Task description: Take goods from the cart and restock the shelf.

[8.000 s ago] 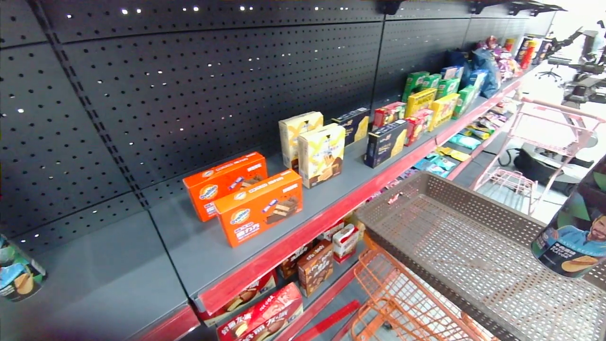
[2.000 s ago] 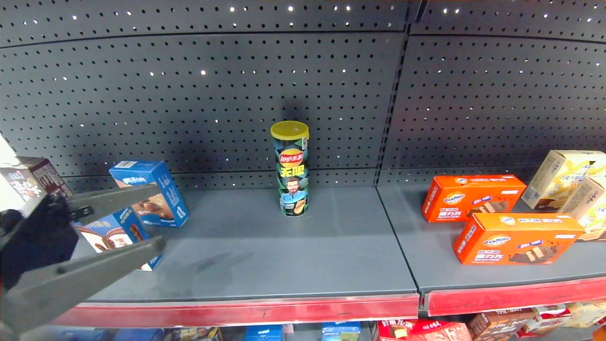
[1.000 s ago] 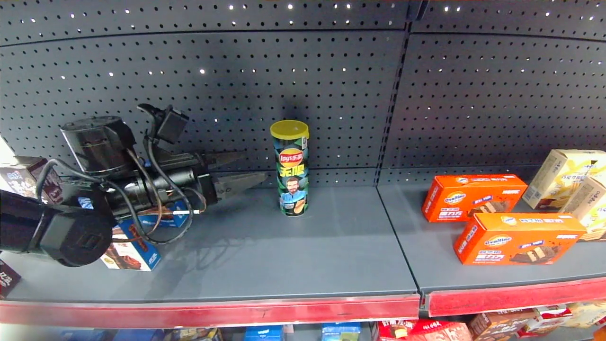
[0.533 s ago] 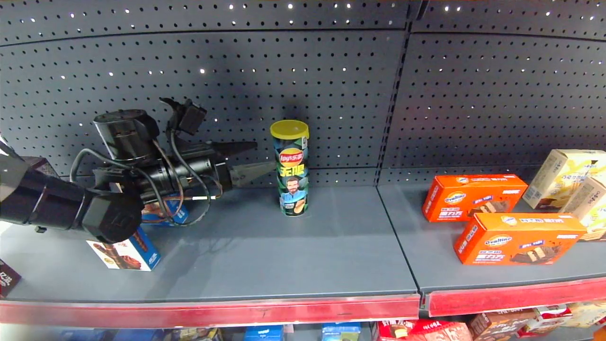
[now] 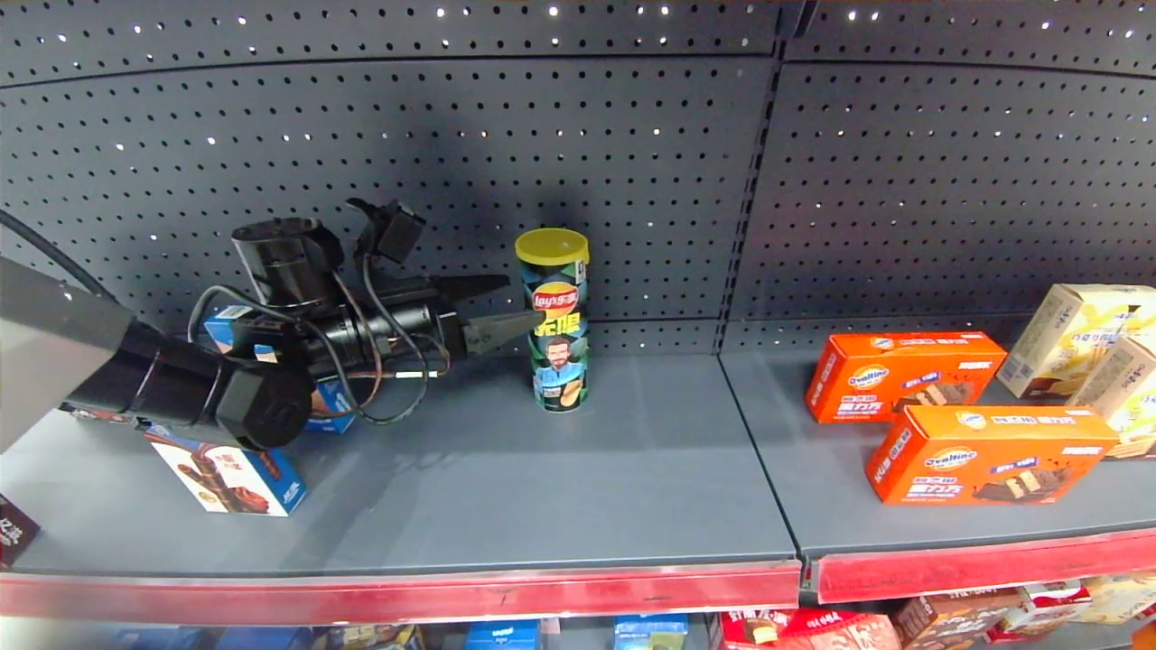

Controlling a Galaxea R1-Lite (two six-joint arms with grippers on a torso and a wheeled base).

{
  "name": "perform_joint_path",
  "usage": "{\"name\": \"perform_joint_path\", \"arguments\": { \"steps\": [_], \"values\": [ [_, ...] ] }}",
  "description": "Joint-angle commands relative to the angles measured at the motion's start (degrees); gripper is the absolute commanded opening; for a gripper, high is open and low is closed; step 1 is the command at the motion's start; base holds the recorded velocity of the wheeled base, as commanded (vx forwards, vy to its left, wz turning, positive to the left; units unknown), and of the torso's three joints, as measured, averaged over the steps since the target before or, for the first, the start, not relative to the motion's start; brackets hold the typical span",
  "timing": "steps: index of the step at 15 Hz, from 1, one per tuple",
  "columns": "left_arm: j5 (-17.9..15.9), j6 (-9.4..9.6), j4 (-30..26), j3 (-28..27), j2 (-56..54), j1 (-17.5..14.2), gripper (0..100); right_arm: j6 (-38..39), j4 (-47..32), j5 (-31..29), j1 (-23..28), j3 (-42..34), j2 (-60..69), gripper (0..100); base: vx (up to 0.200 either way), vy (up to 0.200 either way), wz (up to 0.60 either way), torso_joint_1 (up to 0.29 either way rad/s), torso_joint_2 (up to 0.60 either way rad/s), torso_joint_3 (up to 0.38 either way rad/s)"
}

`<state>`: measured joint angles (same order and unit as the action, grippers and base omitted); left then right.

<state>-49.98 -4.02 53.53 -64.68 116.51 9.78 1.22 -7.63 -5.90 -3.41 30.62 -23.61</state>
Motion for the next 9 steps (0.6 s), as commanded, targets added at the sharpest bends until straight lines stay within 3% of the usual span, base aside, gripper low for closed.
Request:
{"name": "perform_joint_path", "arguments": {
  "steps": [1,9],
  "values": [
    [0.0,-0.02,-0.2,-1.1,0.7,0.0,100,0.0,0.0,0.0,0.1,0.3,0.1,0,0.000,0.000,0.00,0.000,0.00,0.000],
    [-0.1,-0.20,-0.2,-5.1,4.3,0.4,100,0.0,-0.3,-0.1,0.3,1.4,0.2,0,0.000,0.000,0.00,0.000,0.00,0.000]
  ]
}}
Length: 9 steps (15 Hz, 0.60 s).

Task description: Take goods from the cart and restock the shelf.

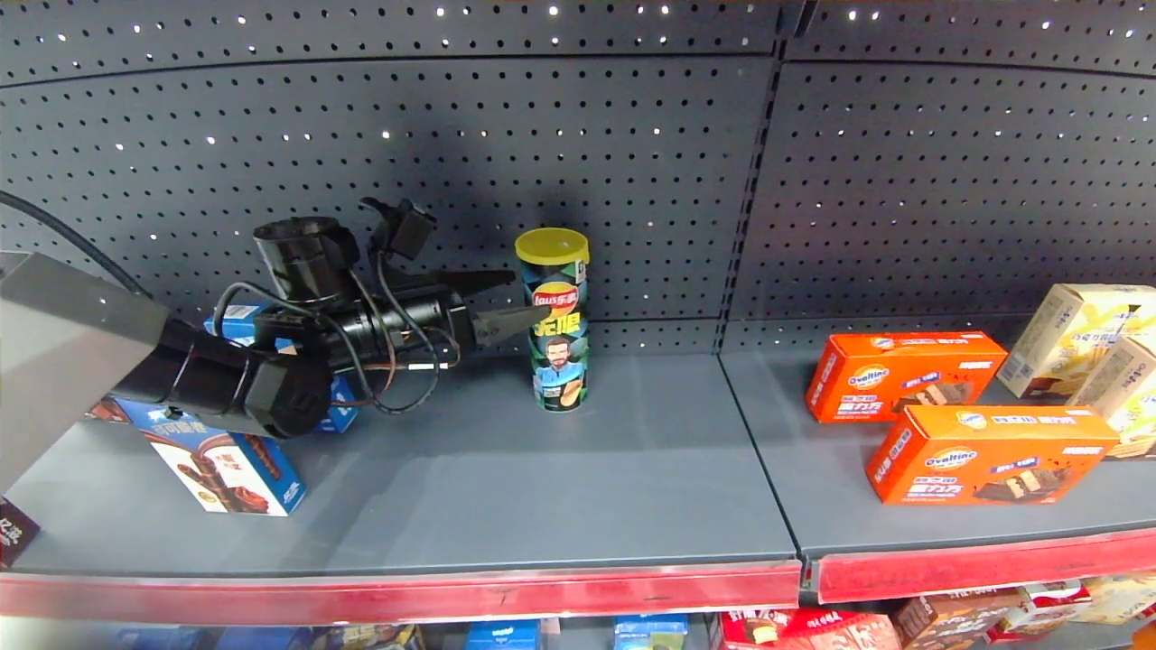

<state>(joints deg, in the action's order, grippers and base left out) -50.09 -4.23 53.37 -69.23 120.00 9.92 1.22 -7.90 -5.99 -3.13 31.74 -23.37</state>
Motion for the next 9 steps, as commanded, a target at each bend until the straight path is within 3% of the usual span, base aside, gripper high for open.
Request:
{"name": "perform_joint_path", "arguments": {
  "steps": [1,3,9],
  "values": [
    [-0.2,0.01,0.0,-0.7,1.1,0.6,100,0.0,0.0,0.0,0.1,0.2,0.0,0,0.000,0.000,0.00,0.000,0.00,0.000],
    [-2.6,-0.08,-0.1,-1.6,1.5,0.5,100,0.0,0.0,0.0,0.1,0.2,0.0,0,0.000,0.000,0.00,0.000,0.00,0.000],
    [-2.8,-1.92,-0.5,-7.1,4.6,0.6,100,0.0,0.0,0.0,0.1,0.2,0.0,0,0.000,0.000,0.00,0.000,0.00,0.000]
  ]
}}
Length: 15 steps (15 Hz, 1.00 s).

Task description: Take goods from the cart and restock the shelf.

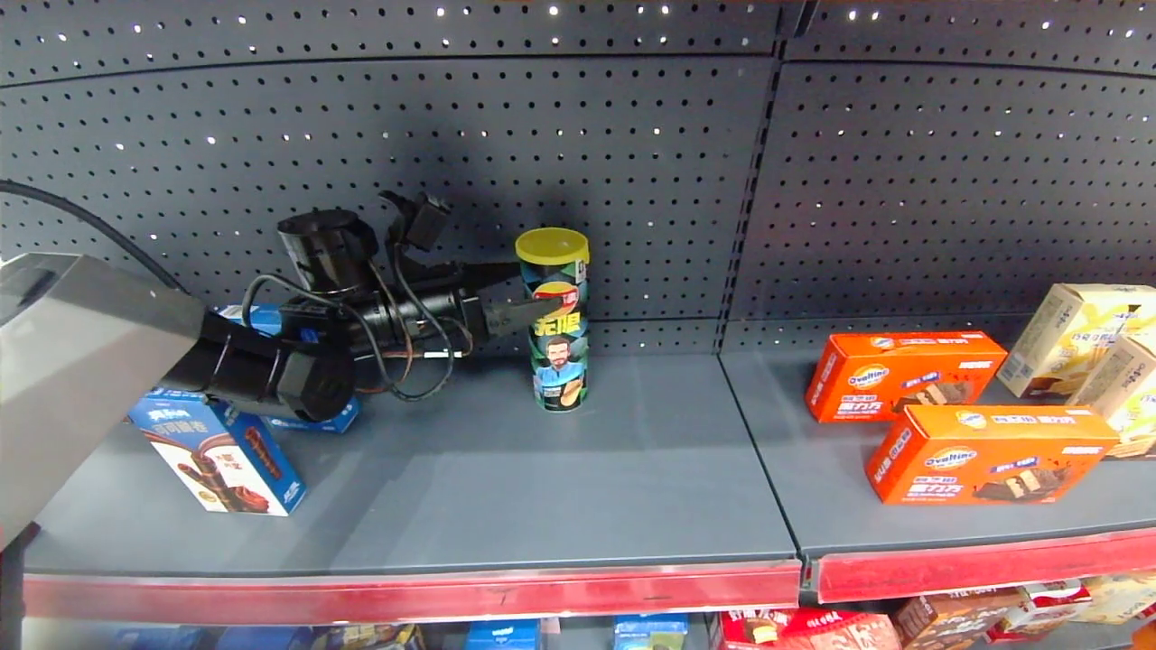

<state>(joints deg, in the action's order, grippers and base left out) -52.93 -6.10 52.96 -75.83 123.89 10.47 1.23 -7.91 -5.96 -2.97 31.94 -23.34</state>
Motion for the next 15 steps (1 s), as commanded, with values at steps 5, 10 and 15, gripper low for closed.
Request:
{"name": "perform_joint_path", "arguments": {
  "steps": [5,10,15],
  "values": [
    [0.0,-0.14,-0.7,-3.8,3.1,1.0,100,0.0,0.0,-0.3,0.1,0.1,-0.1,0,0.000,0.000,0.00,0.000,0.00,0.000],
    [0.0,-0.14,-4.7,-9.1,4.8,1.8,100,0.0,-0.1,-0.4,0.2,0.2,0.0,0,0.000,0.000,0.00,0.000,0.00,0.000],
    [0.1,-0.14,-4.6,-9.4,6.0,2.1,100,0.0,-0.1,-0.4,0.2,0.2,-0.1,0,0.000,0.000,0.00,0.000,0.00,0.000]
  ]
}}
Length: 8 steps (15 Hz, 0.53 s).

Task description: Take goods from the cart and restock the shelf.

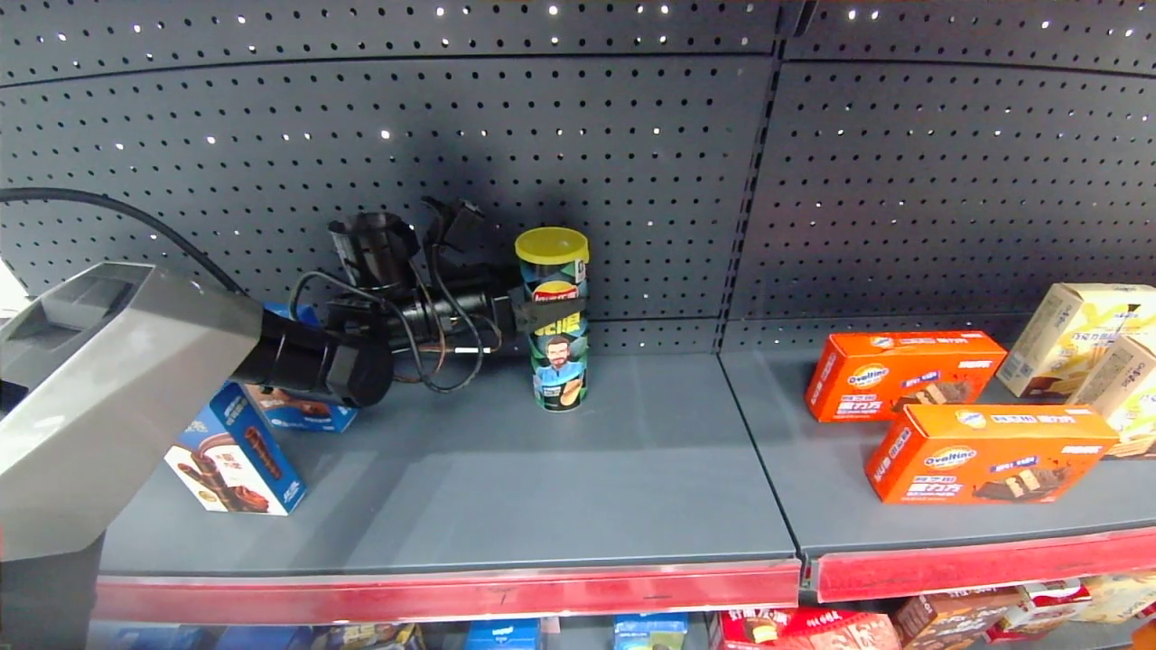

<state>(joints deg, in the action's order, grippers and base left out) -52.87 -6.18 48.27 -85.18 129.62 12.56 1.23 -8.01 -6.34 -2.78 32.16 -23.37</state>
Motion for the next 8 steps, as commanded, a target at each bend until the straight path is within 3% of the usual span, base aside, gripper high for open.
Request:
{"name": "perform_joint_path", "arguments": {
  "steps": [1,2,8],
  "values": [
    [0.0,0.03,0.1,-0.2,0.4,0.0,100,0.0,0.0,0.0,0.0,-0.1,-0.1,0,0.000,0.000,0.00,0.000,0.00,0.000],
    [0.0,0.03,0.6,-0.3,1.0,0.0,0,0.0,0.0,0.0,0.0,-0.1,-0.1,0,0.000,0.000,0.00,0.000,0.00,0.000],
    [2.3,-0.06,-1.3,1.5,-1.6,1.6,0,0.0,0.0,0.1,-0.1,-0.3,0.0,0,0.000,0.000,0.00,0.000,0.00,0.000]
  ]
}}
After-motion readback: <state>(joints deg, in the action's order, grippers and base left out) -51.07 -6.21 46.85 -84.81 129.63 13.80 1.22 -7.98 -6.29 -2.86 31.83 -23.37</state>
